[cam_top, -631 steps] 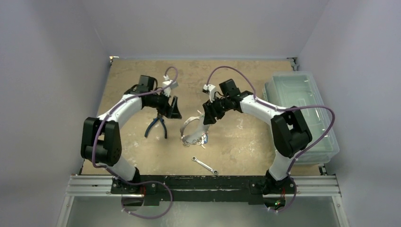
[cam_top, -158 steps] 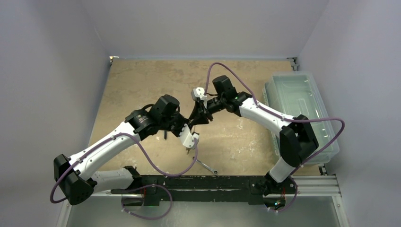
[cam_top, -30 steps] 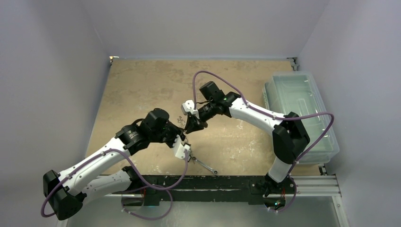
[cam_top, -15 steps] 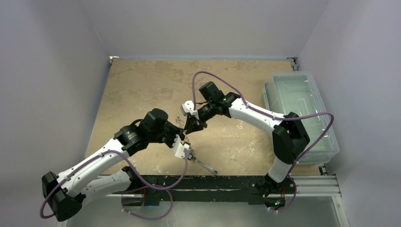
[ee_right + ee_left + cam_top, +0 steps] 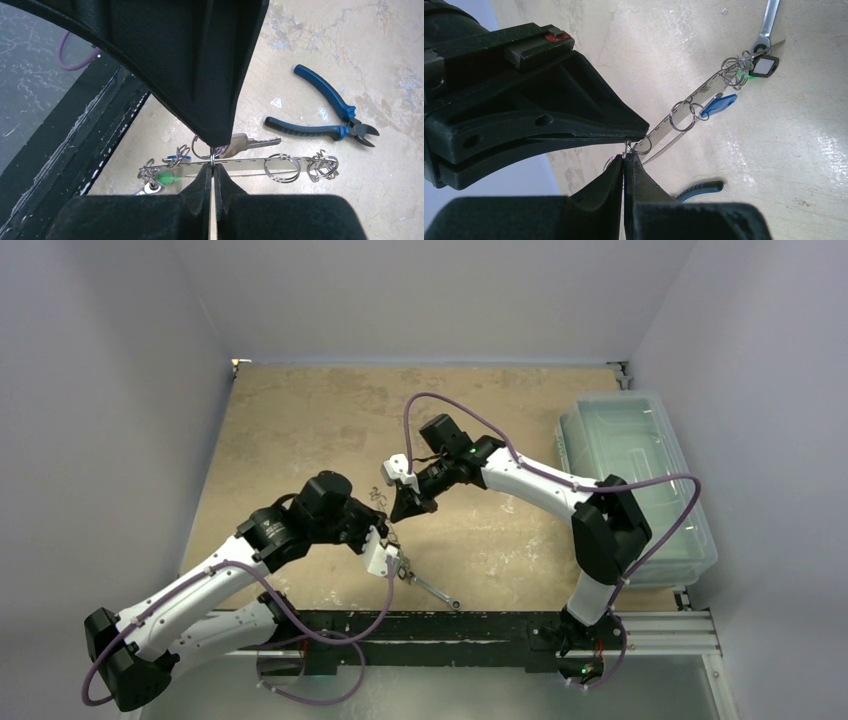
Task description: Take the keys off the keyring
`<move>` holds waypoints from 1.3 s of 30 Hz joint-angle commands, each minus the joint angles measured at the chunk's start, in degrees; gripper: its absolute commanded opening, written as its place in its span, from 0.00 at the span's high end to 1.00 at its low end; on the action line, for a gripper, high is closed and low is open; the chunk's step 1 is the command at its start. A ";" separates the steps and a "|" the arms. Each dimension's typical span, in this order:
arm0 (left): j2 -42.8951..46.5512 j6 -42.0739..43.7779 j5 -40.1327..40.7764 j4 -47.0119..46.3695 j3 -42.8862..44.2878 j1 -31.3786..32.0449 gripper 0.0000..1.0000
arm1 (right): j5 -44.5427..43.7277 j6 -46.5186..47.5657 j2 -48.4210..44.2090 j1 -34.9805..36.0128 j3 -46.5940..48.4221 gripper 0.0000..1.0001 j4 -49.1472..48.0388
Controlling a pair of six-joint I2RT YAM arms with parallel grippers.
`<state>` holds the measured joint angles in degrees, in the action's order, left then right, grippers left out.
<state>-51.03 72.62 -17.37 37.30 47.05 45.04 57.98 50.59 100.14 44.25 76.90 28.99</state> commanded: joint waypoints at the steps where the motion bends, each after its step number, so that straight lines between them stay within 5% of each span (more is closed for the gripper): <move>1: 1.57 -0.84 -0.31 -1.72 1.74 0.01 1.00 | -0.01 0.39 -0.12 0.05 0.81 1.00 -0.06; 17: 6.83 1.09 0.32 2.08 -2.64 -0.01 1.00 | 12.83 -10.11 -1.20 -2.96 0.66 1.00 -2.70; 39: 18.07 7.63 3.09 -9.17 -14.92 0.01 1.00 | 17.44 -6.02 0.22 -3.20 3.05 1.00 5.13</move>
<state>-34.48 79.09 -17.32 28.64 33.85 45.45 70.48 44.45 100.16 41.69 77.32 31.09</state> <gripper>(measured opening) 0.009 0.008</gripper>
